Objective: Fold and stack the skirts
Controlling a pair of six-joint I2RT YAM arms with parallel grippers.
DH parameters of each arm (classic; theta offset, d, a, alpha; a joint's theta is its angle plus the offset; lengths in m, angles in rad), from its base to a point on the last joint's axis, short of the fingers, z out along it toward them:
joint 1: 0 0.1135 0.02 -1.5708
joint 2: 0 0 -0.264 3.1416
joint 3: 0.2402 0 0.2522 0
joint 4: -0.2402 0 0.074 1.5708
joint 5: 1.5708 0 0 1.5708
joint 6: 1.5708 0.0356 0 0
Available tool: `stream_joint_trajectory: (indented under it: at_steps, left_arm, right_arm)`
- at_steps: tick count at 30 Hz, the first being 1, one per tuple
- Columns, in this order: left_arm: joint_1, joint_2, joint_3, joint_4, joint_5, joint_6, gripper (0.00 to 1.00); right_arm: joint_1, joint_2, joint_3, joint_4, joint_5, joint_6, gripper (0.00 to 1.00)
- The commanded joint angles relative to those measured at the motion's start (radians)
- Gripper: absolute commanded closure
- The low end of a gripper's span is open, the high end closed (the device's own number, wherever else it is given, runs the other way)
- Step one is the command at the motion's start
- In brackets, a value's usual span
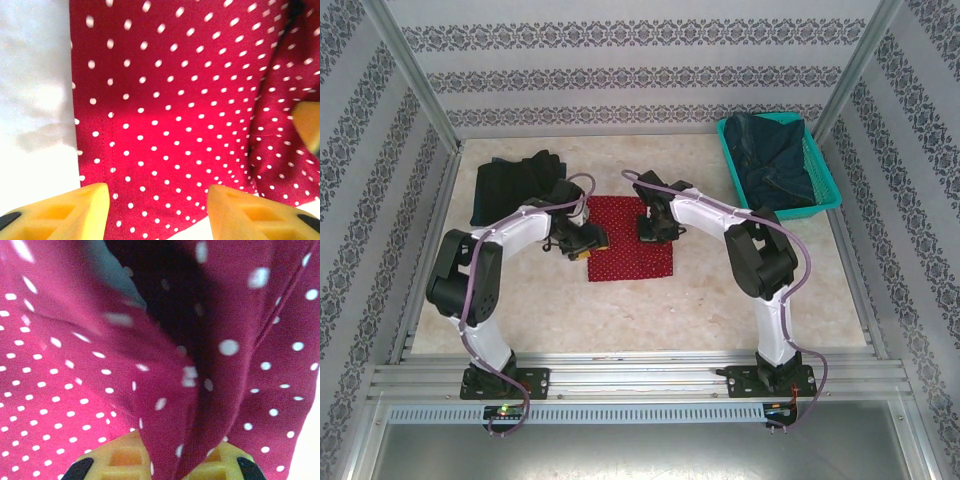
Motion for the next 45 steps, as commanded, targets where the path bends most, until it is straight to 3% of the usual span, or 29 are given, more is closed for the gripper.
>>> stream_joint_trajectory:
  at_steps: [1, 7, 11, 17, 27, 35, 45]
  left_arm:
    - [0.016, -0.025, 0.03, -0.077, -0.098, 0.05, 0.44]
    - [0.021, 0.113, 0.062, -0.041, -0.046, 0.049, 0.55]
    - [0.017, 0.141, 0.059, -0.014, -0.109, 0.042, 0.58]
    - [0.017, 0.21, 0.047, 0.007, -0.08, 0.046, 0.79]
    - [0.016, 0.184, 0.024, 0.02, -0.068, 0.045, 0.82]
    - [0.021, 0.137, 0.033, 0.005, -0.071, 0.06, 0.77]
    - [0.024, 0.18, 0.006, 0.011, -0.08, 0.061, 0.76]
  right_arm:
    - [-0.013, -0.005, -0.024, 0.027, -0.017, 0.014, 1.0]
    - [-0.019, -0.045, -0.04, 0.076, -0.083, 0.045, 1.0]
    - [-0.018, -0.084, -0.042, 0.109, -0.147, 0.081, 1.0]
    - [-0.004, -0.114, -0.01, 0.135, -0.254, 0.138, 1.0]
    - [0.057, -0.03, 0.099, 0.167, -0.297, 0.2, 1.0]
    - [0.067, 0.072, 0.146, 0.109, -0.159, 0.166, 1.0]
    - [0.036, -0.066, 0.087, -0.071, 0.069, 0.037, 1.0]
